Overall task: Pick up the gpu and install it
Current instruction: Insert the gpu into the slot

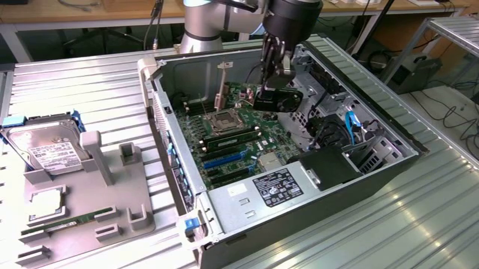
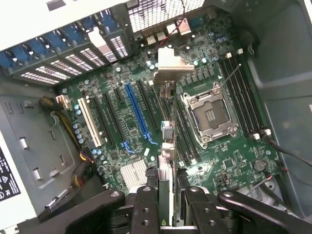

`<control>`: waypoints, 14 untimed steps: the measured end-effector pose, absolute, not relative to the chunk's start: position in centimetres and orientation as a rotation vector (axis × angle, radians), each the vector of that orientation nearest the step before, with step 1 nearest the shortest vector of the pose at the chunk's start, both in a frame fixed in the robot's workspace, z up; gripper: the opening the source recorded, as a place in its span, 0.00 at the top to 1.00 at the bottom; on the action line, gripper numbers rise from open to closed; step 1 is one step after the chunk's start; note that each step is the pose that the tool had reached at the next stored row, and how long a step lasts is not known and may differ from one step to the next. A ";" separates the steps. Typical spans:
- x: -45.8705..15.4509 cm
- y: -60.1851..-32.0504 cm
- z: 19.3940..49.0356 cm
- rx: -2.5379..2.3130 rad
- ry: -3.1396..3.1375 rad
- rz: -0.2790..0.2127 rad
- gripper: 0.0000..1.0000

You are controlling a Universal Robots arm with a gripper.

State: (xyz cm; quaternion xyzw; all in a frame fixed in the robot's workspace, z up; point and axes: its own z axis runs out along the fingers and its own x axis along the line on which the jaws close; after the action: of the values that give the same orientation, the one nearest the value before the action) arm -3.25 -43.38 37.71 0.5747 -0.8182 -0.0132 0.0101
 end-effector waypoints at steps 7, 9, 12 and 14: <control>-3.2 -43.4 37.7 1.871 -2.497 -0.040 0.74; -3.2 -43.4 37.7 1.890 -2.483 -0.040 0.74; -3.2 -43.4 37.7 1.922 -2.457 -0.039 0.74; -3.2 -43.4 37.7 1.942 -2.442 -0.039 0.74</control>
State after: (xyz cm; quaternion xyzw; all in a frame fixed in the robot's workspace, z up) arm -3.24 -43.37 37.71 0.6223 -0.7826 -0.0126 0.0109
